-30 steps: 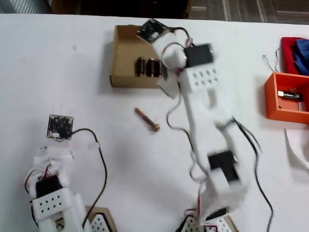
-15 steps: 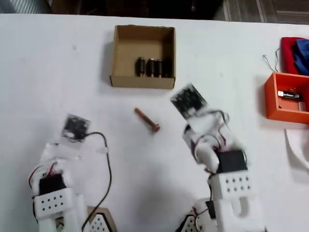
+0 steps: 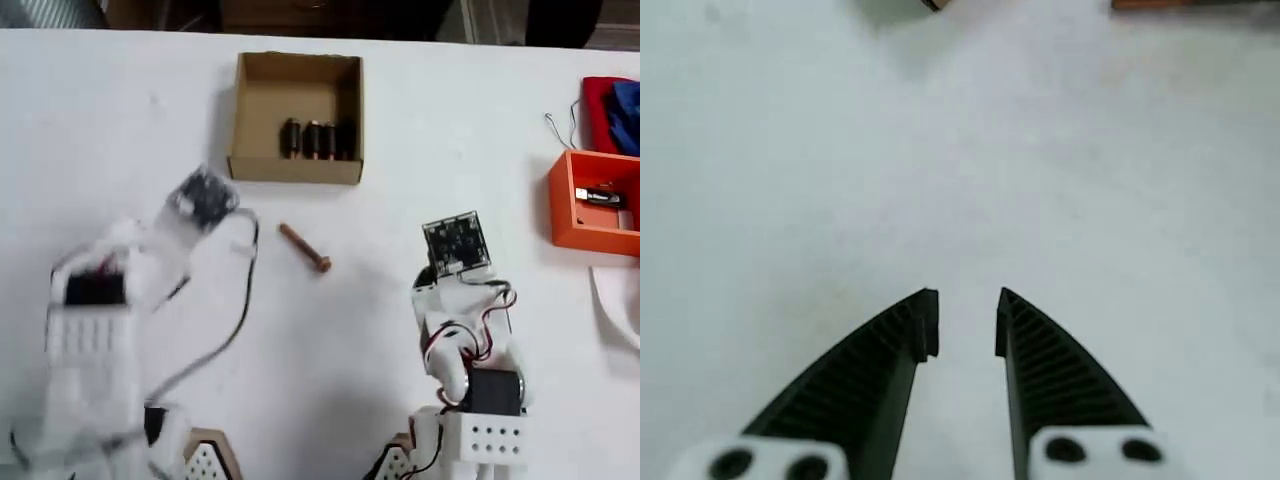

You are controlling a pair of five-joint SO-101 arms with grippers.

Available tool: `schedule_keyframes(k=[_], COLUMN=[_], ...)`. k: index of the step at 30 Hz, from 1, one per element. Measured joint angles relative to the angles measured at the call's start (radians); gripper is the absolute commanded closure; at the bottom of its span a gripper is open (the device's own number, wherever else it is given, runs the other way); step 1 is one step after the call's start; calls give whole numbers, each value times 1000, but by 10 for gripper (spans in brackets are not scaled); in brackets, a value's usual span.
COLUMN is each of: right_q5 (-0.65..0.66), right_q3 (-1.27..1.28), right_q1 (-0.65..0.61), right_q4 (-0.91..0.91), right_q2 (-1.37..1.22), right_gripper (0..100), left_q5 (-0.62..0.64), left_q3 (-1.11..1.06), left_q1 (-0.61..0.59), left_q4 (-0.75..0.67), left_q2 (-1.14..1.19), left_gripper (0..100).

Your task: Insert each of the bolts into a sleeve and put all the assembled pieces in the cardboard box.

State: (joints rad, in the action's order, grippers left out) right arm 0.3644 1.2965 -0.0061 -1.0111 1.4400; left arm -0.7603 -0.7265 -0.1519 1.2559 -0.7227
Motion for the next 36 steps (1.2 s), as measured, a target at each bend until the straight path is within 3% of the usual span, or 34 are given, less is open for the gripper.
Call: schedule_keyframes(k=[5, 7, 14, 18, 24, 36], right_q5=[-25, -25, -31, -35, -81, -83], right_q3=[46, 46, 46, 46, 46, 46], right_q1=[-11, -11, 3, 89, 206, 212], right_q4=[2, 6, 21, 21, 35, 37], right_q2=[15, 15, 15, 15, 15, 15], right_gripper=[976, 976, 976, 976, 976, 976], left_q5=[0, 0, 2, -132, -284, -308], left_q3=[465, 626, 979, 1123, 1289, 1510], left_q1=[180, 241, 322, 373, 448, 460], left_q4=[393, 459, 477, 493, 496, 502], left_q2=[459, 614, 1040, 1195, 1338, 1528], left_gripper=[880, 880, 877, 876, 824, 812])
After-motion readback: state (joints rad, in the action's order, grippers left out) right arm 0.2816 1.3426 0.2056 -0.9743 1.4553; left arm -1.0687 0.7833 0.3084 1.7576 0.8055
